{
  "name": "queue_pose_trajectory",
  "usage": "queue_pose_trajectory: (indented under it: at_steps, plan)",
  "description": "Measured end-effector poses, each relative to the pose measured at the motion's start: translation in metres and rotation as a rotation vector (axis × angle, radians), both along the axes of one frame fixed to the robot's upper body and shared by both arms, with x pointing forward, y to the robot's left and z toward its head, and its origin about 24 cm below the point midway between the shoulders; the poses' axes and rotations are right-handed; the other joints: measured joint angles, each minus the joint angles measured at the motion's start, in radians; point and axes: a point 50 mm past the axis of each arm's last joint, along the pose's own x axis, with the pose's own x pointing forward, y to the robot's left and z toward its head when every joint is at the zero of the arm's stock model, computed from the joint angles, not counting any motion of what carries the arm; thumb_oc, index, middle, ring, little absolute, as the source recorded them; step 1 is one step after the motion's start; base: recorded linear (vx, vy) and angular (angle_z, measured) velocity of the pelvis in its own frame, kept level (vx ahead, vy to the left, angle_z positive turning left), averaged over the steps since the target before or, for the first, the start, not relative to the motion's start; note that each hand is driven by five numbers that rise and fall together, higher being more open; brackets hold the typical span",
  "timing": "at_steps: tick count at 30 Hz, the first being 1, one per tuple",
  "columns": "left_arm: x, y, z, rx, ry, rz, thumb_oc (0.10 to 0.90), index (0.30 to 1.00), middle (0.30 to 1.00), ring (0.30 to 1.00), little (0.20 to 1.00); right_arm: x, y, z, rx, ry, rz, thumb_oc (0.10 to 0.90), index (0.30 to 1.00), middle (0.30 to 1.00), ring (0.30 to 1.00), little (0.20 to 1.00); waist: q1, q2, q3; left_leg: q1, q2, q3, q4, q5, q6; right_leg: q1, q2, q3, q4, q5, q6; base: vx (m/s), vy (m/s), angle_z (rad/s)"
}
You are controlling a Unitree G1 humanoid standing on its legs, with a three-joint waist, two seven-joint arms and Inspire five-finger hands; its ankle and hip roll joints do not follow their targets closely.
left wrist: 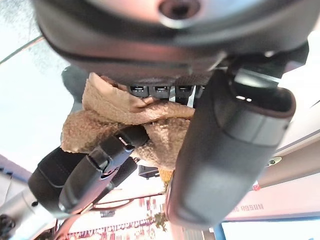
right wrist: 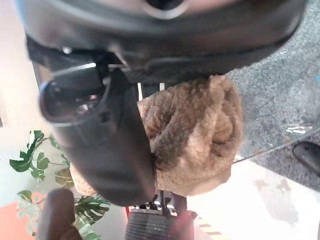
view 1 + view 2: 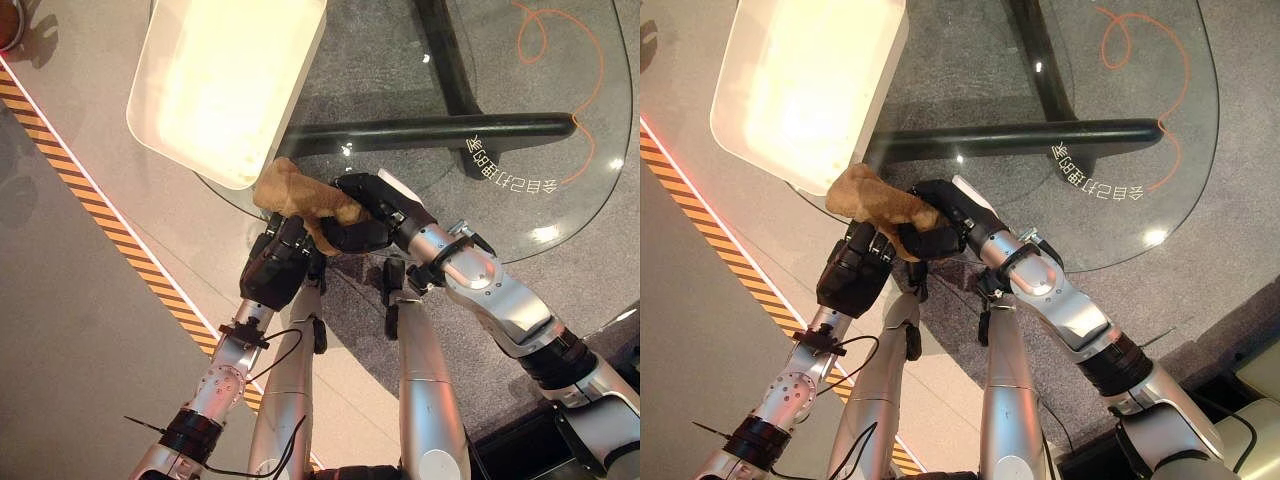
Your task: Wipe the table with a cloth and put it in the basket.
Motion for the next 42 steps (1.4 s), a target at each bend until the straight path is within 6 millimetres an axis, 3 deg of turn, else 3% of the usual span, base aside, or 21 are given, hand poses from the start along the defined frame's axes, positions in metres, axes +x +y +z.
queue_pose_trajectory:
  at_steps: [8,17,25,29,37,42]
  plan:
    - [0.013,0.001,0.017,0.185,0.034,0.181,0.8,0.9,0.9,0.9,0.9,0.001,0.0,-0.011,-0.153,0.037,0.029,0.1,0.3,0.3,0.3,0.2,0.007,0.0,0.0,0.001,-0.001,-0.006,0.0,0.003,-0.003,0.001,0.0,-0.003,0.007,0.0,0.0,0.0,-0.017,0.01]
    - [0.015,0.0,0.018,0.136,0.057,0.207,0.8,0.9,0.9,0.9,0.9,0.001,-0.004,-0.009,-0.287,0.054,0.094,0.1,0.3,0.3,0.3,0.2,0.022,0.0,0.0,0.0,0.001,-0.027,-0.009,0.002,-0.007,0.002,0.0,-0.023,0.018,-0.002,-0.007,0.0,-0.023,0.05]
    - [0.016,0.0,0.017,-0.05,0.102,0.176,0.8,0.9,0.9,0.9,0.9,0.001,-0.003,-0.006,-0.299,0.046,0.106,0.1,0.3,0.3,0.3,0.2,0.024,0.0,0.0,-0.002,-0.001,-0.027,-0.013,0.006,-0.005,0.001,-0.001,-0.024,0.013,-0.003,-0.007,0.0,0.002,0.01]
    - [0.018,0.0,0.02,-0.072,0.095,0.175,0.8,0.9,0.9,0.9,0.9,0.001,-0.001,-0.008,-0.262,0.014,0.074,0.1,0.3,0.3,0.3,0.2,0.025,0.0,0.0,-0.001,-0.001,-0.028,-0.014,0.007,-0.005,0.001,-0.002,-0.024,0.013,-0.003,-0.007,0.0,0.013,0.01]
    - [0.025,-0.001,0.036,-0.082,0.025,0.164,0.8,0.9,0.9,0.9,0.9,-0.004,0.005,-0.026,0.012,0.002,-0.001,0.1,0.3,0.3,0.3,0.2,0.001,0.0,0.0,-0.002,-0.003,-0.027,-0.015,0.007,-0.004,0.0,-0.002,-0.022,0.009,-0.003,-0.007,0.01,0.044,-0.01]
    - [0.026,-0.005,0.039,-0.057,0.008,0.155,0.8,0.9,0.9,0.9,0.9,-0.006,0.001,-0.03,0.045,0.01,-0.016,0.1,0.3,0.3,0.3,0.2,-0.007,0.0,0.0,-0.003,-0.002,-0.022,-0.019,0.006,-0.004,-0.001,0.001,-0.018,0.0,-0.002,-0.006,0.0,0.043,-0.03]
